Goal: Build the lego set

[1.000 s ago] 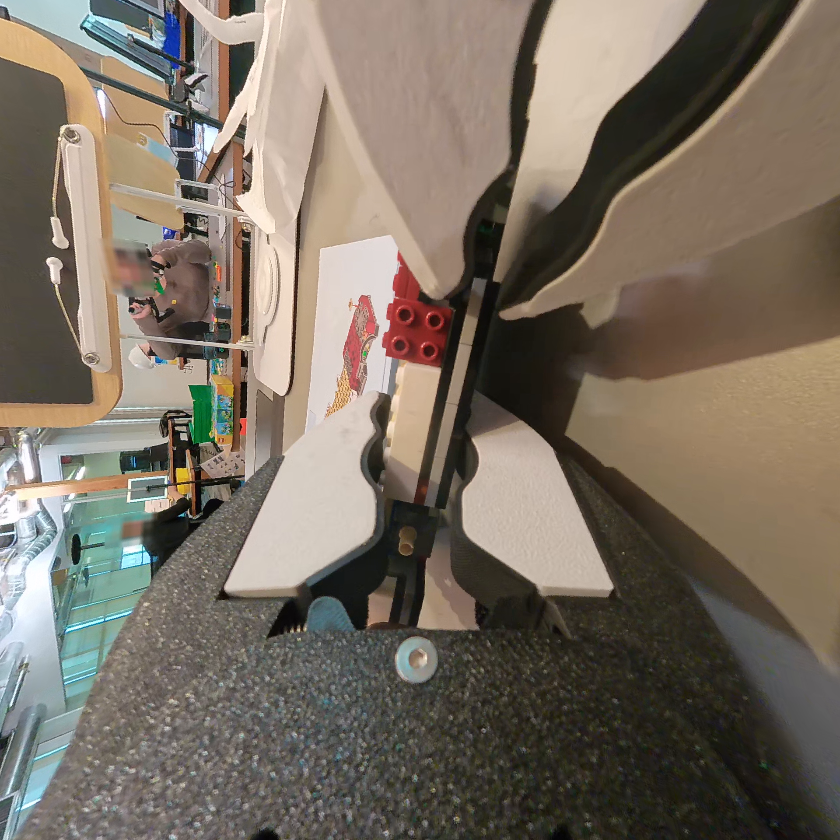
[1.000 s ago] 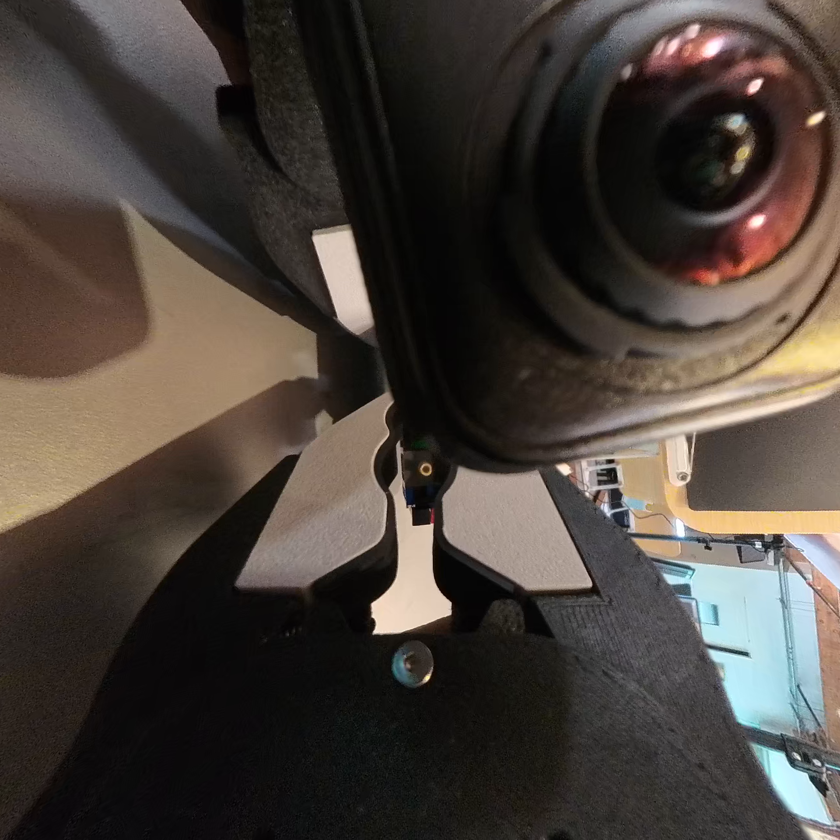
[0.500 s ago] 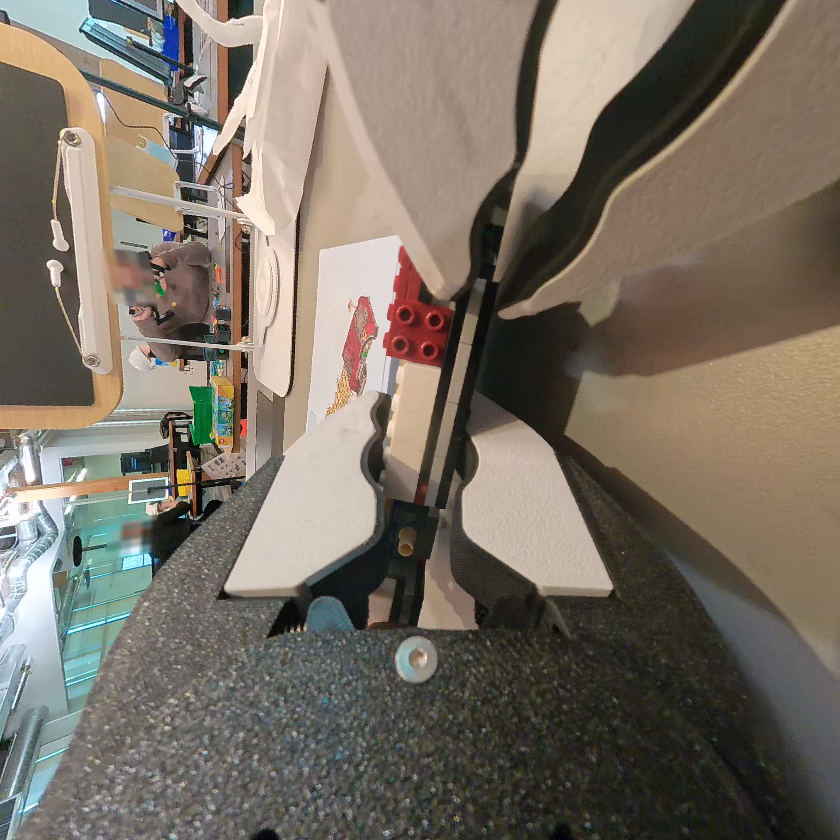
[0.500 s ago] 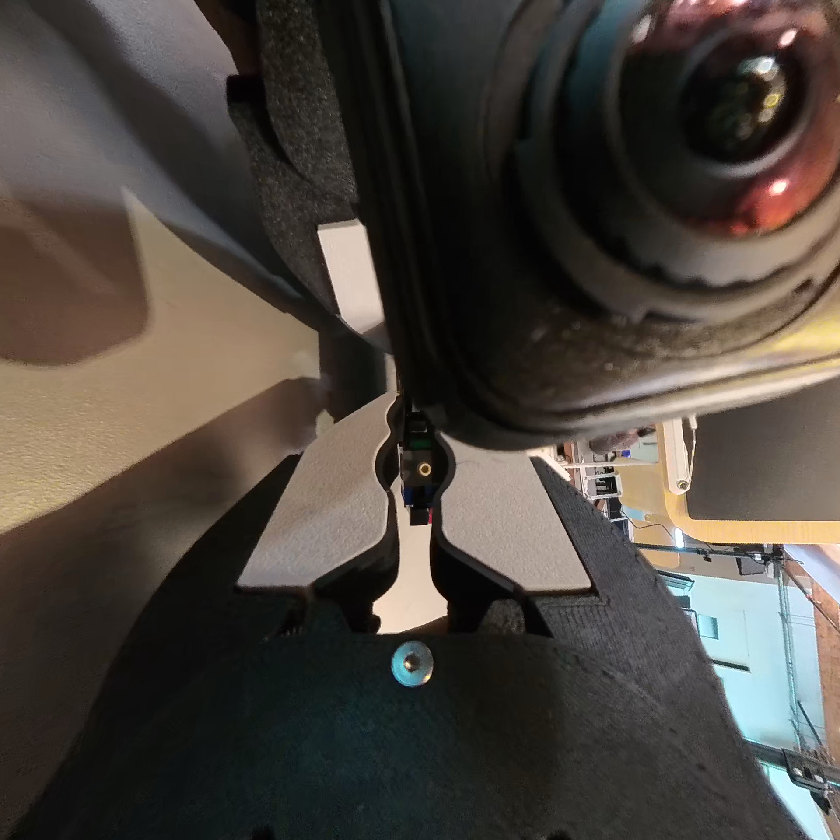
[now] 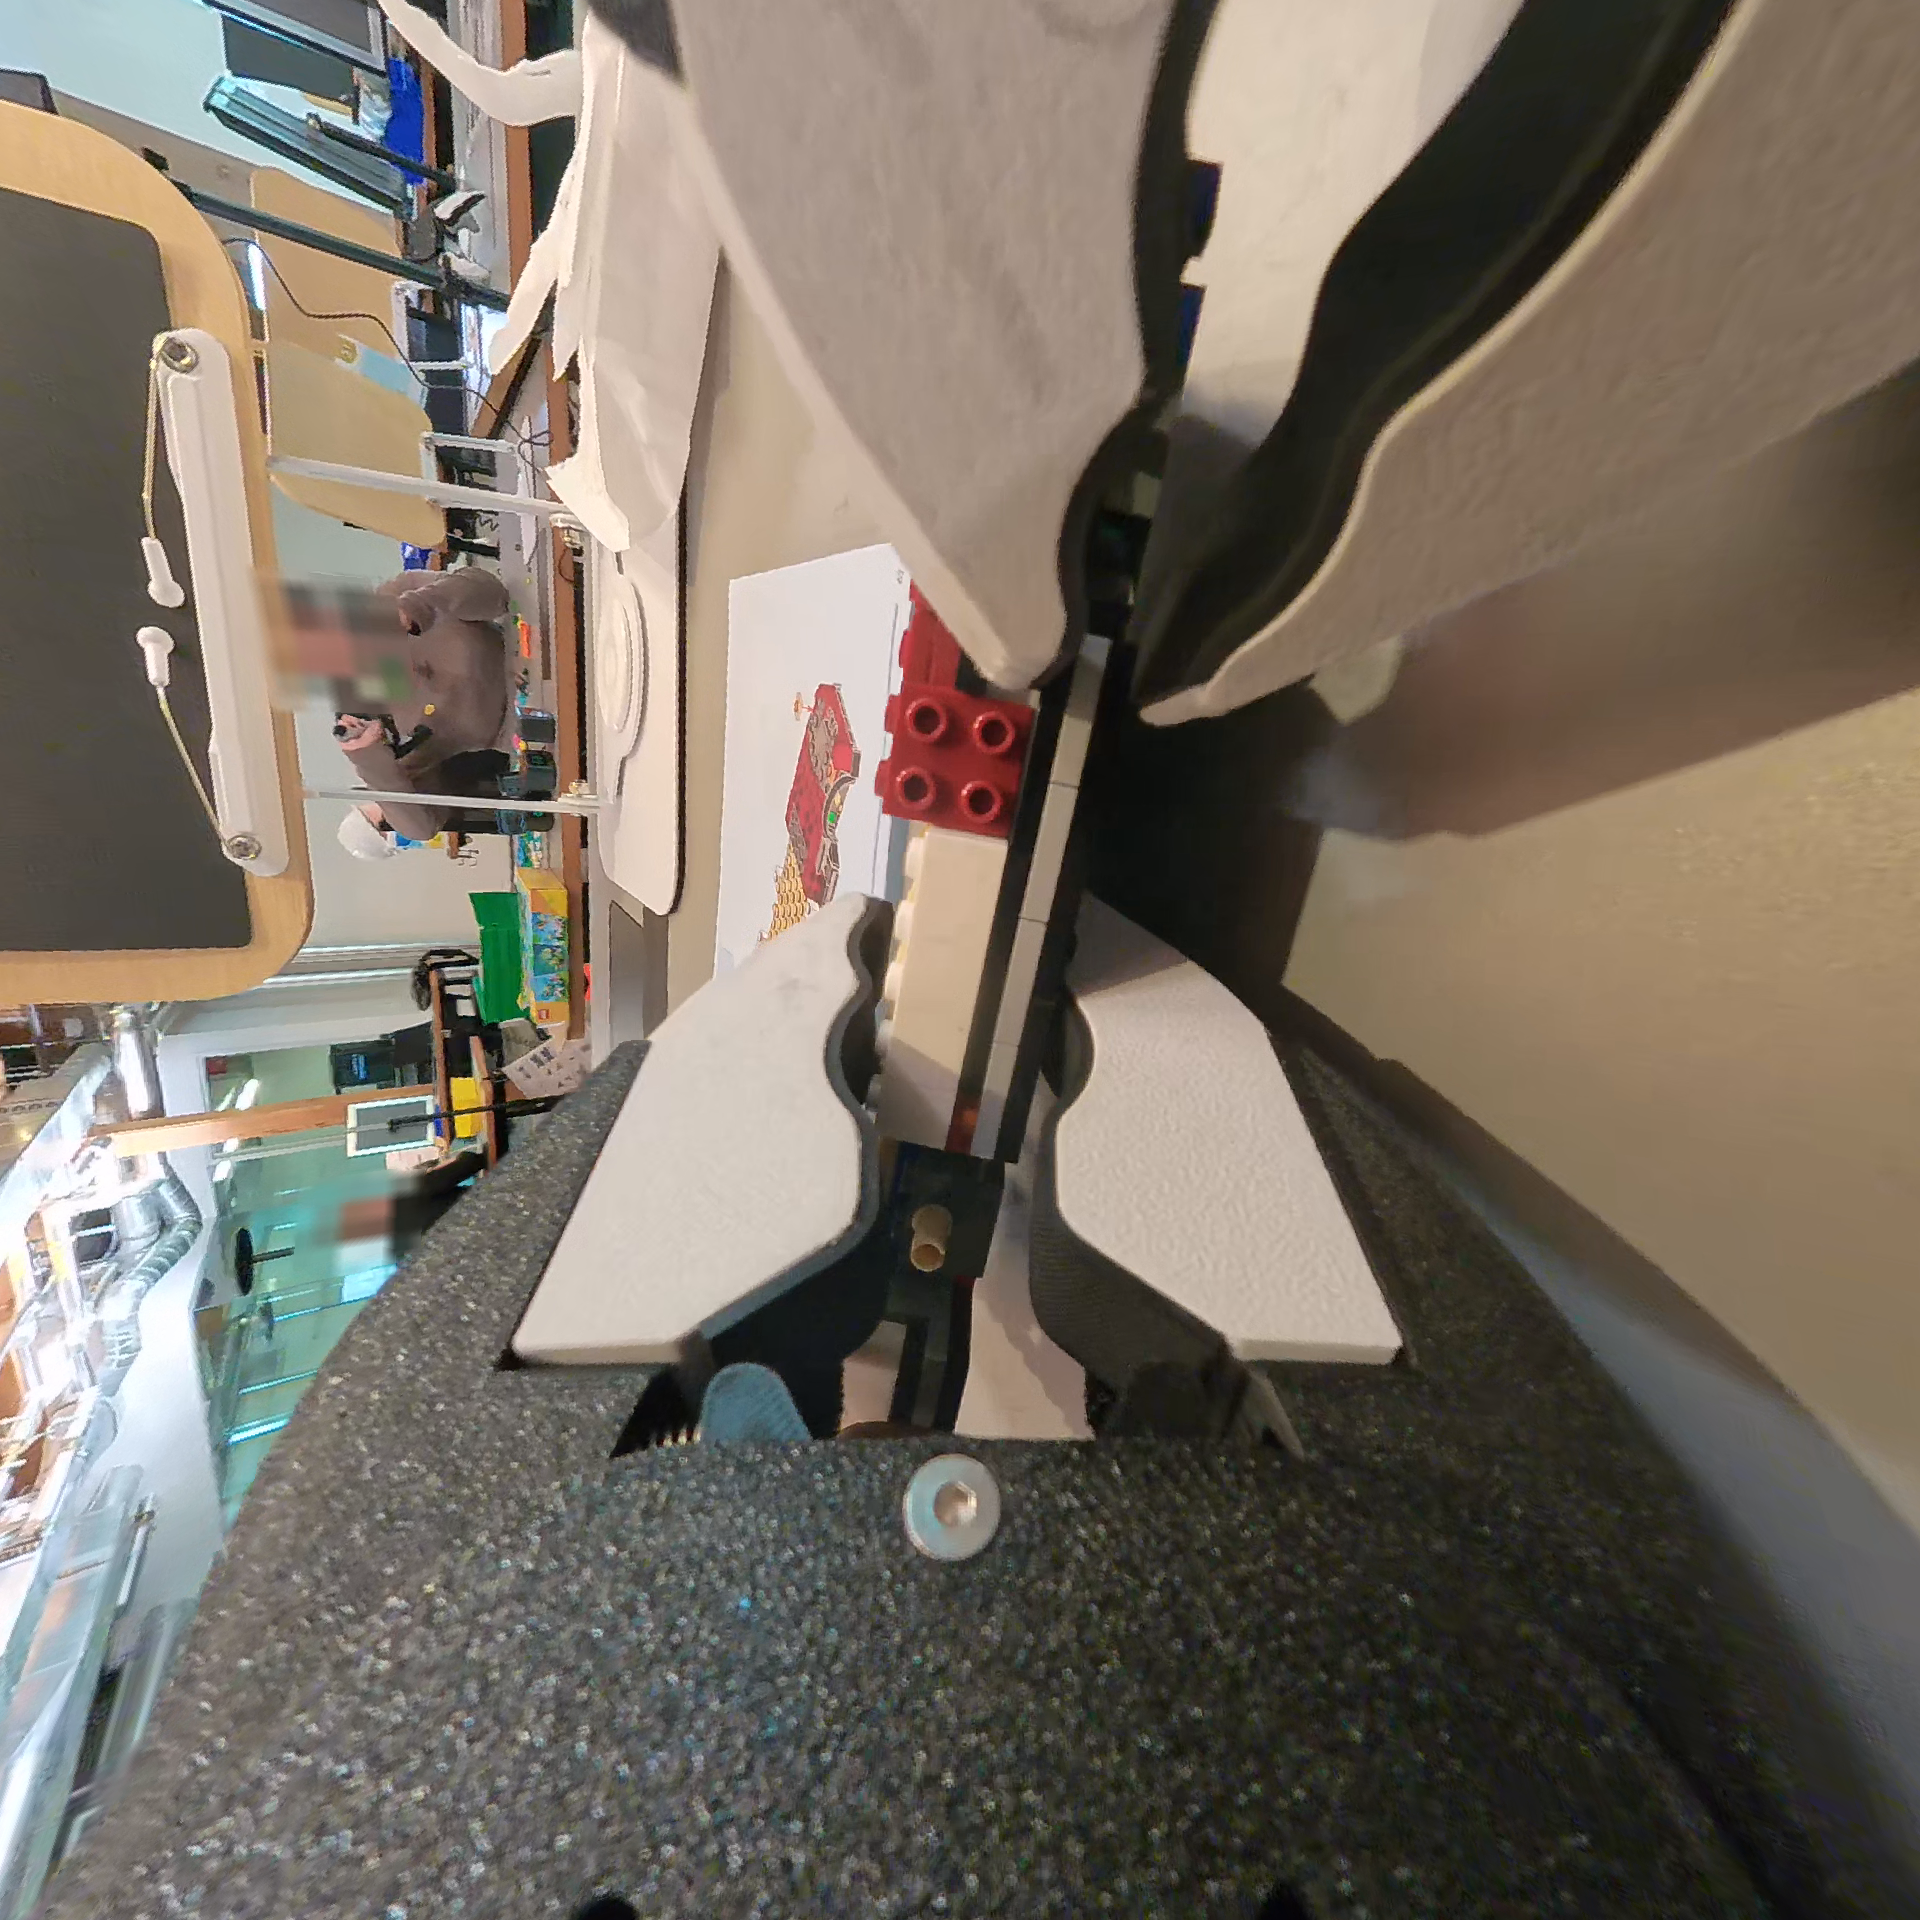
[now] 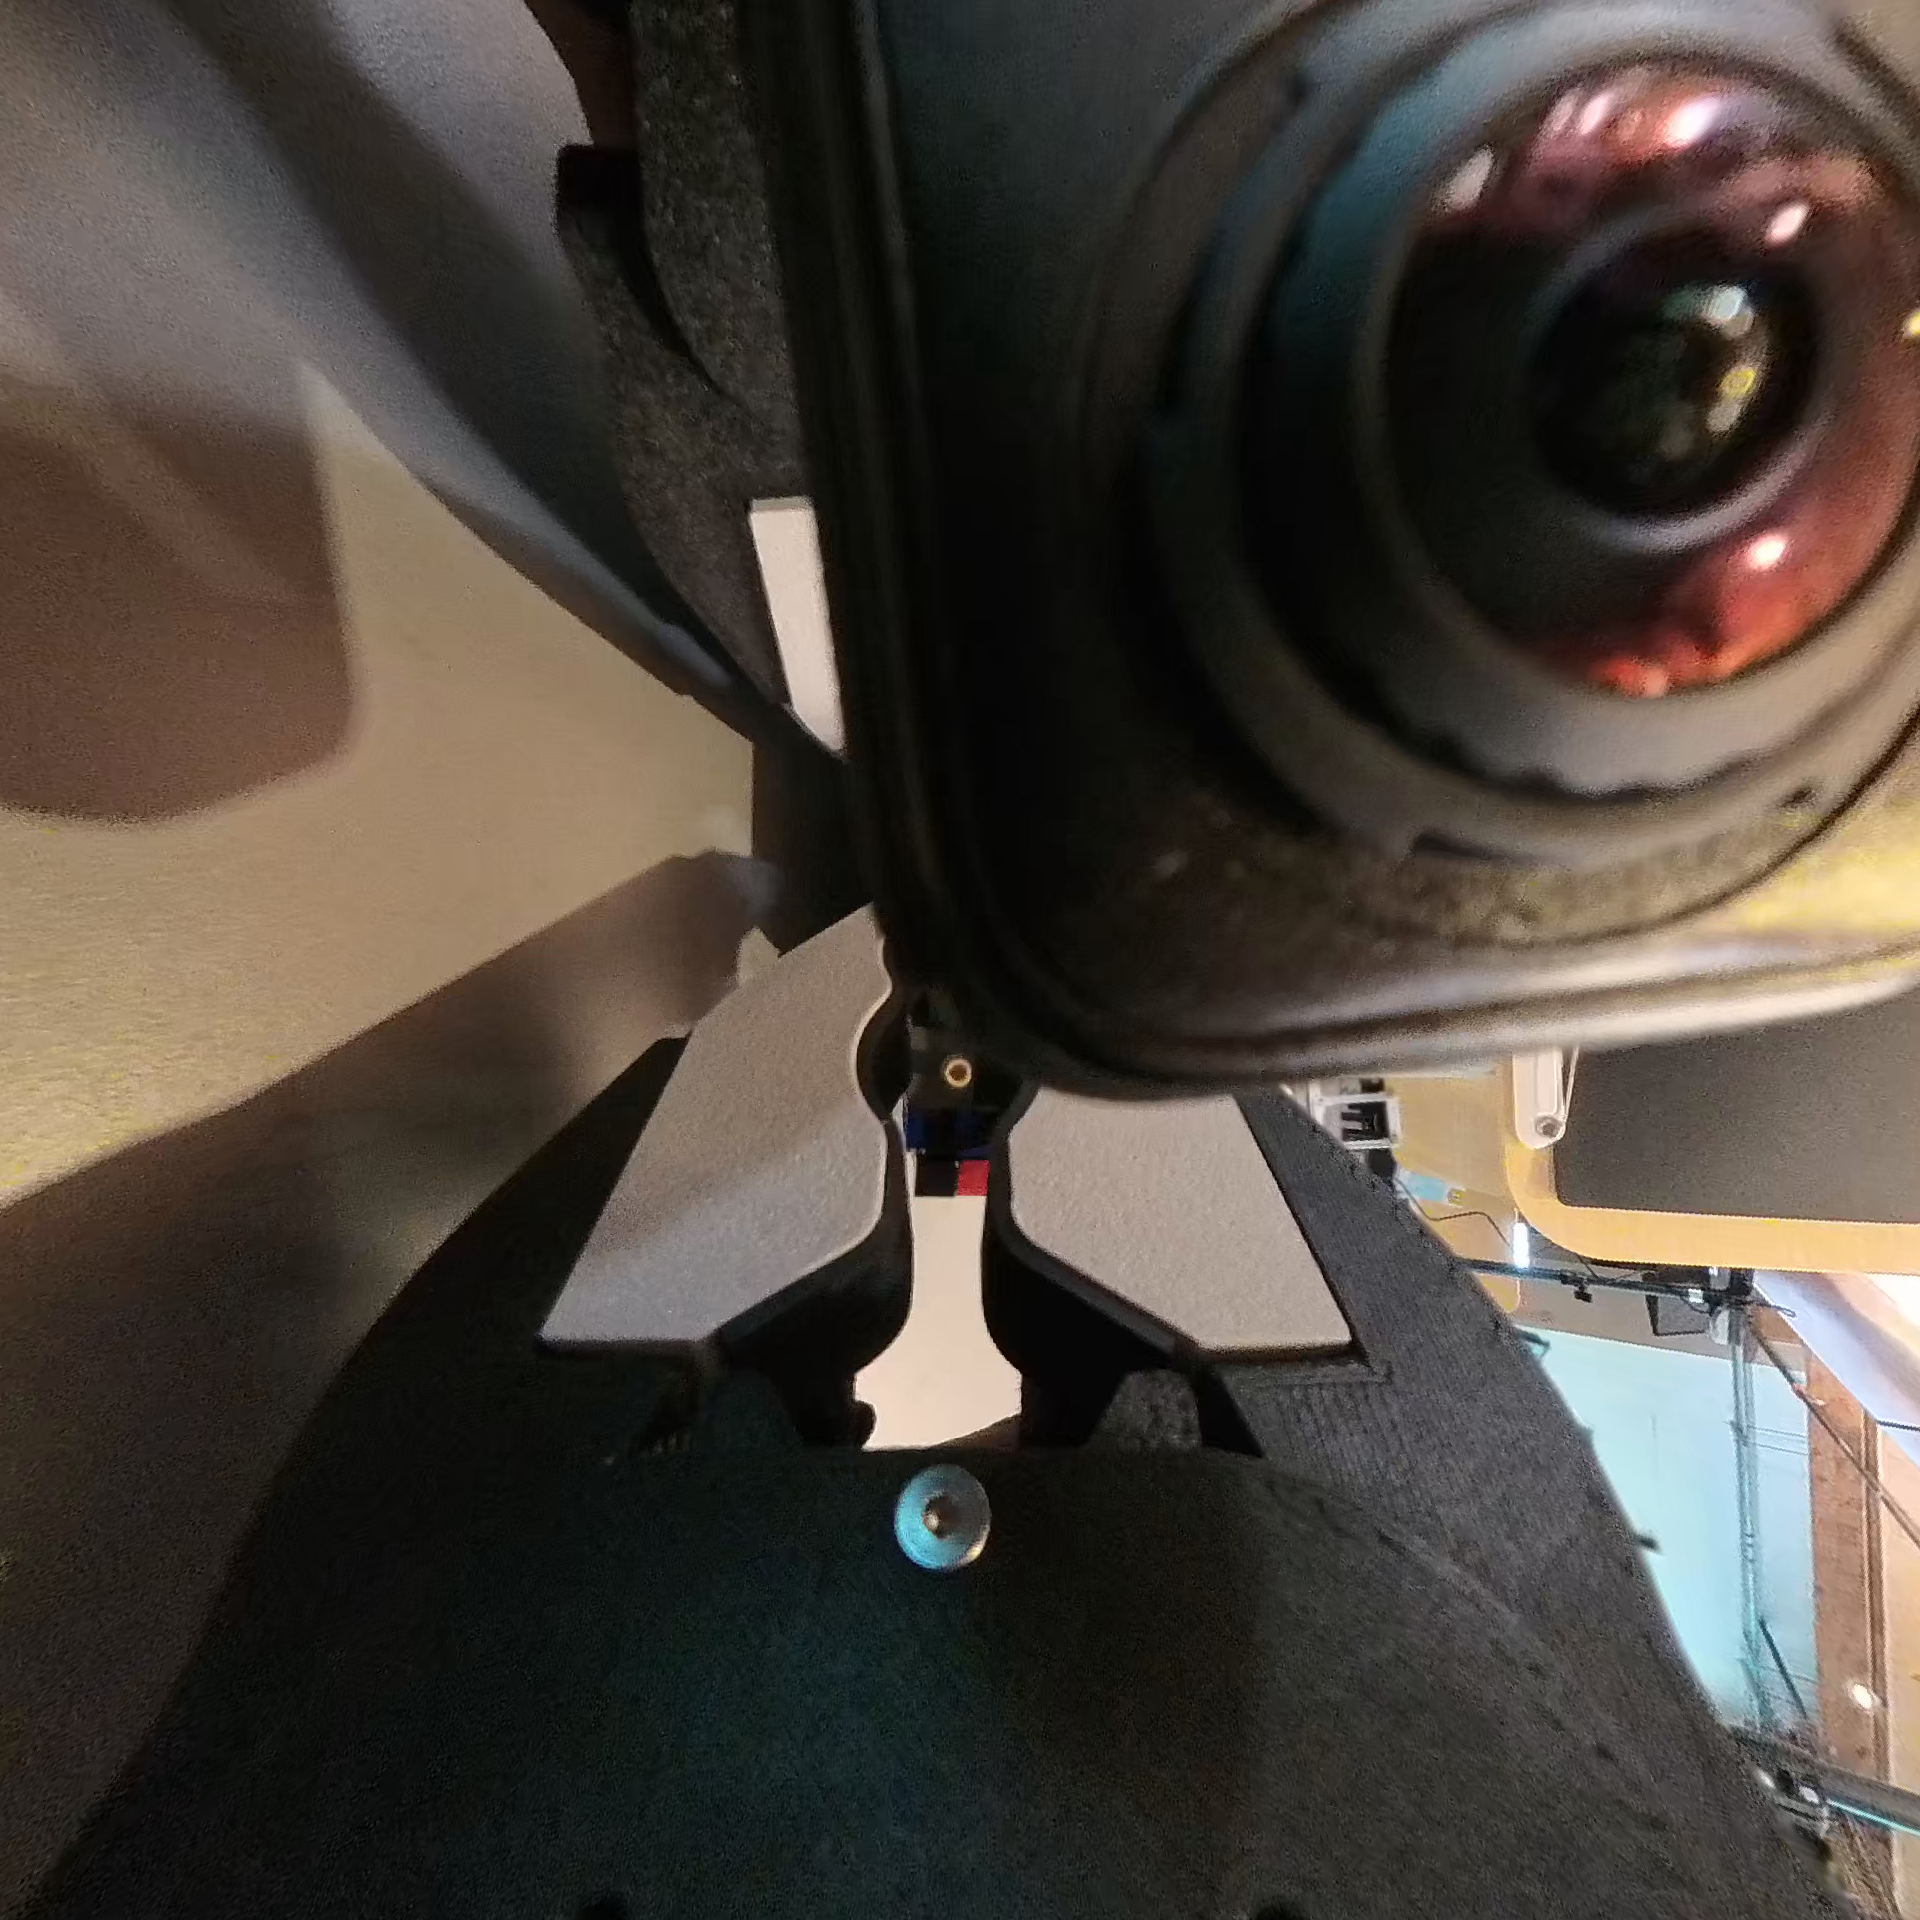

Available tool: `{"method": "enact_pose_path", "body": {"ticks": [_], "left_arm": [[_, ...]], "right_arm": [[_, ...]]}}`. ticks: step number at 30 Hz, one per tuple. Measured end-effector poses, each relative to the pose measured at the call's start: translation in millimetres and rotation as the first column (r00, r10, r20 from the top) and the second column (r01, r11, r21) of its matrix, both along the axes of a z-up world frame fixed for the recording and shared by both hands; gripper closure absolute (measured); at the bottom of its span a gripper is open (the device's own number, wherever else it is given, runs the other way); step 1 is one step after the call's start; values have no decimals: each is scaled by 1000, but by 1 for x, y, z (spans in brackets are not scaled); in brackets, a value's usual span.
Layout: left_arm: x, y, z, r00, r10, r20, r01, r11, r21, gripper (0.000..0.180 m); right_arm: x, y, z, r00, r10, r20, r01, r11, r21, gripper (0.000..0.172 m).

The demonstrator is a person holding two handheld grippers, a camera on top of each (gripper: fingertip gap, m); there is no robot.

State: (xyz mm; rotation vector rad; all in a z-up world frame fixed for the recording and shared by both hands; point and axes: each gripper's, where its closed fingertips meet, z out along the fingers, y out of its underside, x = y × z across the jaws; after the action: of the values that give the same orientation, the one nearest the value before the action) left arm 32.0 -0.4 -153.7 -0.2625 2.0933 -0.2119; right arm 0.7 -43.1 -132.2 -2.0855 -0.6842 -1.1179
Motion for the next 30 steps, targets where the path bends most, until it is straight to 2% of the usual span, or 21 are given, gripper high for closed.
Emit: {"method": "enact_pose_path", "body": {"ticks": [8, 12, 17, 21, 23, 27, 30], "left_arm": [[1, -3, 1, 999, -32, 30, 30, 999, 40, 152], [3, -4, 3, 997, -55, 55, 55, 998, 14, 153], [6, 1, 1, 994, -82, 76, 78, 995, 60, 152], [4, 0, 1, 988, -132, 83, 123, 987, 105, 152], [2, -2, 0, 985, -160, 69, 151, 982, 117, 151], [-6, -4, -3, 976, -217, 20, 212, 967, 143, 144], [-15, -10, -2, 965, -261, -38, 263, 961, 81, 138]], "right_arm": [[-2, -2, -2, 1000, 13, -28, -14, 999, -31, 162], [-3, -4, 2, 999, 24, -22, -24, 1000, -1, 162], [-9, -20, 13, 991, 68, -117, -59, 995, 81, 147], [2, -34, 12, 959, -8, -283, 34, 996, 88, 133], [9, -40, 6, 946, -59, -319, 82, 995, 58, 127], [11, -46, -7, 936, -98, -339, 104, 995, 0, 127], [6, -47, -11, 928, -91, -361, 91, 996, -18, 128]]}}
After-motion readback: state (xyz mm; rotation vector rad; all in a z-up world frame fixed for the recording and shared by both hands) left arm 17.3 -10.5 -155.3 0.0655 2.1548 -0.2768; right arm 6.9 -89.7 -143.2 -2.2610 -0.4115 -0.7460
